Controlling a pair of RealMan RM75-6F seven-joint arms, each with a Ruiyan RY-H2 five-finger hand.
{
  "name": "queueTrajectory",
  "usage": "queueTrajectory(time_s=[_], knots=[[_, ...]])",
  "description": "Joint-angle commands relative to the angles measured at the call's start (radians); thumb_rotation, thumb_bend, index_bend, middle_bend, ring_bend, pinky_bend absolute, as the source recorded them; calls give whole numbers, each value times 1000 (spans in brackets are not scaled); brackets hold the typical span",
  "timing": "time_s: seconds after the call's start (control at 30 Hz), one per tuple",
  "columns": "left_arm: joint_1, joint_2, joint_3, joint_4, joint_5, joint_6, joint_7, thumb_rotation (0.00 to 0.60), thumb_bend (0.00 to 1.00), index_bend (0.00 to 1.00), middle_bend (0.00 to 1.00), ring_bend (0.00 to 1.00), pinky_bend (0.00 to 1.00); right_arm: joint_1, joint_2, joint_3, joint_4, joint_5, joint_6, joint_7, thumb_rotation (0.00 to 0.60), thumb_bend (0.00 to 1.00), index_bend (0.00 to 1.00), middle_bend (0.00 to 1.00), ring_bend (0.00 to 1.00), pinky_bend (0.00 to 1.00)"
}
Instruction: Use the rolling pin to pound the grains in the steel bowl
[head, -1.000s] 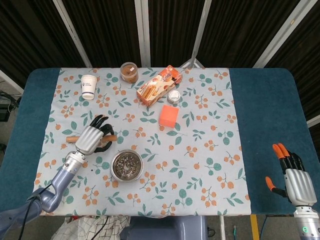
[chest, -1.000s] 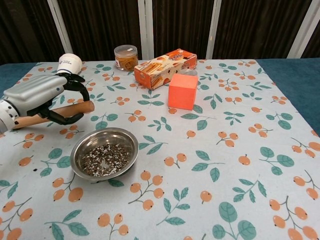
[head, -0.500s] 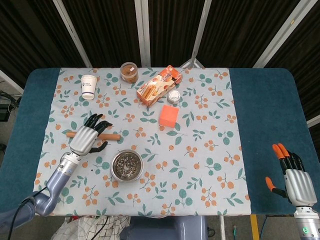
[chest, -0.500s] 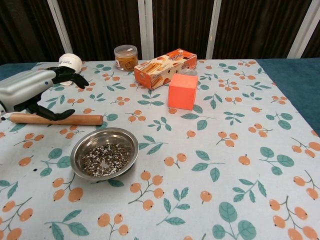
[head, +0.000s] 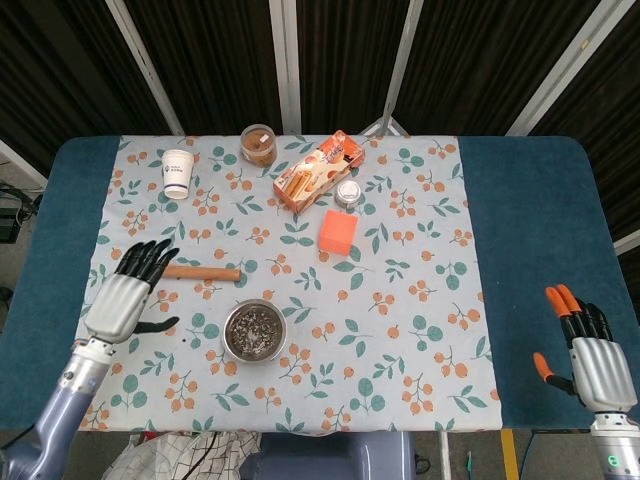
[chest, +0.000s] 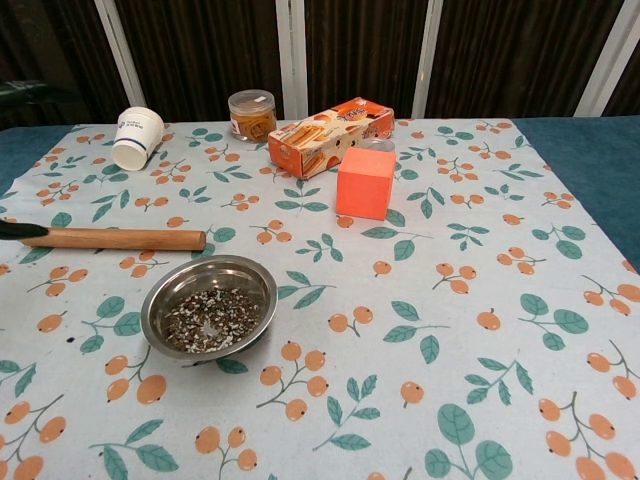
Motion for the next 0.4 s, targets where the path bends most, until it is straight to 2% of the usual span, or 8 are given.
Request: queueTrajectory(time_s=[0.03,0.1,0.23,0.4], knots=[[158,144,95,-130,41,137,52,600,130,0,0,0,0,-2,-3,0,2,-3,5,-8,600,367,0,0,0,0],[201,141,127,-70,96,185,79,600,130,0,0,0,0,-2,-6,2,2,-1,7,-12,600,367,0,0,0,0],[266,109,146,40,172,281,77,600,130,0,0,0,0,0,-11,3,5,-7,10,-12,600,367,0,0,0,0],[297,90,126,104,170,304,40,600,130,0,0,0,0,-5,-22,6,17,-32,41,3,600,367,0,0,0,0]])
